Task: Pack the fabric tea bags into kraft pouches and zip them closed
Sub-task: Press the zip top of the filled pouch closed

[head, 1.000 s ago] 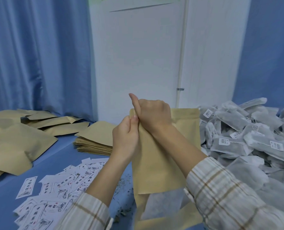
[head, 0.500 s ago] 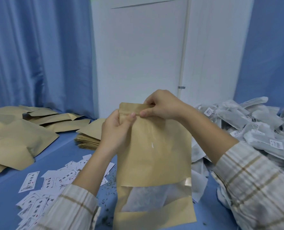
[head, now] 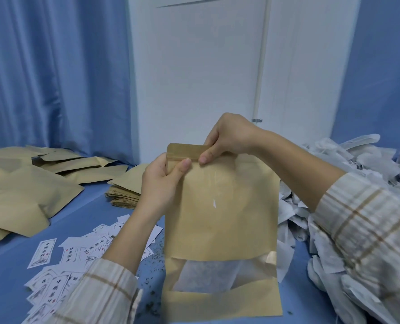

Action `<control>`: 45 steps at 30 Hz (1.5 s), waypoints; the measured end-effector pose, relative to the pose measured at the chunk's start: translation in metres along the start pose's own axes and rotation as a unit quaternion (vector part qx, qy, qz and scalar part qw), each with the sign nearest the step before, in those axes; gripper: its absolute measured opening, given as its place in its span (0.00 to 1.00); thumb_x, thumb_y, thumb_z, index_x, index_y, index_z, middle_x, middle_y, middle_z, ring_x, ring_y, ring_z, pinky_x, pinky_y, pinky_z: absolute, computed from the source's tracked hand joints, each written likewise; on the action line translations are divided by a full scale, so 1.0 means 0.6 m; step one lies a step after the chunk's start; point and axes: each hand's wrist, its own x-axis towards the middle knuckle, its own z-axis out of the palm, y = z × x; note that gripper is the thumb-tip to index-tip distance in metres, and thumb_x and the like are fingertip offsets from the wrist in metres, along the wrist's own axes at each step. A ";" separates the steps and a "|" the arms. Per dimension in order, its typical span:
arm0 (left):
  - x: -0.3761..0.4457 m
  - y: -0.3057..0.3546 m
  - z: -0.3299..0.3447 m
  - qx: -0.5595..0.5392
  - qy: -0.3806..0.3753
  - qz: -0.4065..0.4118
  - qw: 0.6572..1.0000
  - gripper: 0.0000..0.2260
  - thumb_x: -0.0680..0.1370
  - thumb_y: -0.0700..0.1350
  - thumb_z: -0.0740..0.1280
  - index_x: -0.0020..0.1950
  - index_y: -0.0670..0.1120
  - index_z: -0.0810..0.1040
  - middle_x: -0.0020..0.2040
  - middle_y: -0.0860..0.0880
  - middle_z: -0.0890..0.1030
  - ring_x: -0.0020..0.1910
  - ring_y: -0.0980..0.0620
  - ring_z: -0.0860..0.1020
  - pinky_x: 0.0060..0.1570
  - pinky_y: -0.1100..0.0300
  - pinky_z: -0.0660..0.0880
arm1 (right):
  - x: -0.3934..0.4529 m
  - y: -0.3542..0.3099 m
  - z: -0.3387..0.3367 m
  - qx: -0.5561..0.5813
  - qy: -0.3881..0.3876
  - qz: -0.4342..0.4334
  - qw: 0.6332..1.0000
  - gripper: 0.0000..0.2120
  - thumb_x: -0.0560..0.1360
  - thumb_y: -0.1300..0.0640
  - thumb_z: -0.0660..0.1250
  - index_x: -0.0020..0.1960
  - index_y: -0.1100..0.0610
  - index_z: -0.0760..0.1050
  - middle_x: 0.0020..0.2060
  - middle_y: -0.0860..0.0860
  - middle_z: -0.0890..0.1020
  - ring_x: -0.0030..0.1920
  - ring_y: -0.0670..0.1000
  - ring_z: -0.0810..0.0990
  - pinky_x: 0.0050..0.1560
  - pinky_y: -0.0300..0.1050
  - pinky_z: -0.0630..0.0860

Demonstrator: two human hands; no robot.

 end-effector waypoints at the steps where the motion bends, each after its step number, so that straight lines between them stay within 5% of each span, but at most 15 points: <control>1: 0.000 0.000 0.001 -0.005 0.000 -0.002 1.000 0.01 0.75 0.46 0.70 0.45 0.50 0.80 0.39 0.56 0.83 0.40 0.58 0.80 0.40 0.62 0.74 | 0.001 -0.001 -0.003 -0.008 -0.001 0.002 1.000 0.09 0.56 0.48 0.81 0.32 0.48 0.83 0.28 0.41 0.82 0.29 0.37 0.77 0.28 0.27 0.71; 6: 0.000 -0.001 0.003 0.014 0.029 0.007 0.999 0.03 0.75 0.47 0.70 0.45 0.48 0.79 0.40 0.54 0.84 0.43 0.54 0.81 0.45 0.57 0.76 | -0.001 0.007 0.006 -0.023 0.010 -0.025 0.999 0.10 0.59 0.45 0.79 0.33 0.49 0.82 0.25 0.41 0.79 0.27 0.37 0.74 0.26 0.28 0.67; 9: 0.007 -0.001 -0.010 0.037 0.047 0.017 0.998 0.04 0.74 0.47 0.70 0.44 0.48 0.80 0.37 0.54 0.82 0.40 0.53 0.79 0.46 0.53 0.75 | -0.016 0.030 -0.007 -0.063 0.001 -0.007 0.998 0.15 0.63 0.43 0.76 0.39 0.55 0.83 0.30 0.49 0.80 0.33 0.44 0.74 0.33 0.37 0.68; 13: 0.014 0.002 -0.012 0.033 0.038 0.011 0.999 0.04 0.75 0.46 0.70 0.43 0.46 0.79 0.37 0.51 0.80 0.39 0.52 0.77 0.46 0.53 0.74 | -0.021 0.043 -0.002 -0.146 0.001 -0.033 0.989 0.22 0.70 0.45 0.71 0.30 0.62 0.69 0.25 0.50 0.66 0.30 0.50 0.64 0.29 0.41 0.58; 16: 0.016 0.000 -0.014 0.022 0.050 -0.008 0.998 0.02 0.75 0.45 0.70 0.42 0.48 0.79 0.35 0.56 0.82 0.39 0.55 0.79 0.46 0.55 0.75 | -0.026 0.049 0.009 -0.185 0.057 -0.061 0.979 0.24 0.70 0.40 0.68 0.27 0.53 0.62 0.22 0.47 0.66 0.27 0.46 0.65 0.28 0.41 0.59; 19: 0.016 -0.003 -0.025 -0.008 0.048 -0.026 0.998 0.03 0.75 0.44 0.70 0.42 0.46 0.79 0.37 0.53 0.83 0.39 0.54 0.80 0.45 0.55 0.76 | -0.036 0.071 0.009 -0.226 0.135 -0.043 0.964 0.29 0.67 0.30 0.60 0.27 0.55 0.60 0.22 0.48 0.66 0.28 0.47 0.66 0.28 0.43 0.58; 23: 0.010 -0.003 -0.020 -0.019 0.035 -0.040 0.998 0.04 0.75 0.44 0.70 0.40 0.46 0.80 0.36 0.52 0.83 0.38 0.53 0.80 0.45 0.55 0.76 | -0.043 0.093 0.031 -0.277 0.196 -0.043 0.940 0.29 0.71 0.32 0.57 0.28 0.54 0.56 0.22 0.49 0.64 0.31 0.53 0.66 0.29 0.44 0.54; 27: 0.006 -0.002 -0.004 -0.002 0.020 -0.037 0.999 0.02 0.75 0.45 0.69 0.44 0.48 0.80 0.39 0.52 0.84 0.40 0.53 0.81 0.45 0.54 0.77 | -0.038 0.088 0.039 -0.293 0.191 -0.029 0.936 0.30 0.72 0.30 0.51 0.27 0.55 0.60 0.23 0.48 0.66 0.32 0.54 0.69 0.28 0.42 0.54; 30: 0.000 0.010 0.019 -0.011 0.001 -0.027 1.000 0.03 0.76 0.47 0.69 0.44 0.49 0.80 0.38 0.53 0.84 0.39 0.55 0.81 0.40 0.58 0.76 | -0.030 0.064 0.071 -0.267 0.266 -0.033 0.926 0.30 0.74 0.31 0.49 0.30 0.56 0.67 0.28 0.53 0.77 0.36 0.57 0.76 0.33 0.43 0.60; 33: -0.004 0.014 0.024 0.001 0.017 -0.023 1.000 0.06 0.77 0.48 0.67 0.46 0.46 0.79 0.43 0.47 0.83 0.43 0.49 0.80 0.49 0.49 0.76 | -0.028 0.051 0.082 -0.310 0.312 -0.037 0.897 0.30 0.76 0.34 0.49 0.36 0.55 0.77 0.34 0.56 0.81 0.41 0.59 0.80 0.35 0.44 0.63; 35: -0.006 0.013 0.025 0.020 0.028 -0.020 0.999 0.09 0.78 0.49 0.66 0.47 0.43 0.77 0.46 0.41 0.82 0.46 0.45 0.79 0.52 0.46 0.74 | -0.021 0.040 0.078 -0.274 0.298 -0.025 0.914 0.32 0.75 0.32 0.49 0.32 0.56 0.75 0.31 0.53 0.79 0.39 0.57 0.79 0.35 0.43 0.61; 39: -0.013 0.017 0.043 -0.008 0.014 -0.018 1.000 0.08 0.80 0.48 0.62 0.43 0.49 0.76 0.41 0.51 0.81 0.43 0.52 0.77 0.44 0.56 0.72 | -0.002 0.006 0.093 -0.275 0.323 -0.051 0.904 0.28 0.77 0.35 0.49 0.30 0.54 0.66 0.26 0.51 0.68 0.32 0.54 0.68 0.31 0.42 0.56; 45: -0.016 0.013 0.042 -0.019 0.011 -0.034 0.999 0.11 0.82 0.47 0.59 0.42 0.50 0.76 0.41 0.51 0.79 0.44 0.52 0.76 0.44 0.57 0.70 | 0.009 0.000 0.107 -0.282 0.307 -0.048 0.908 0.29 0.78 0.35 0.47 0.39 0.54 0.78 0.35 0.53 0.80 0.39 0.56 0.77 0.33 0.43 0.61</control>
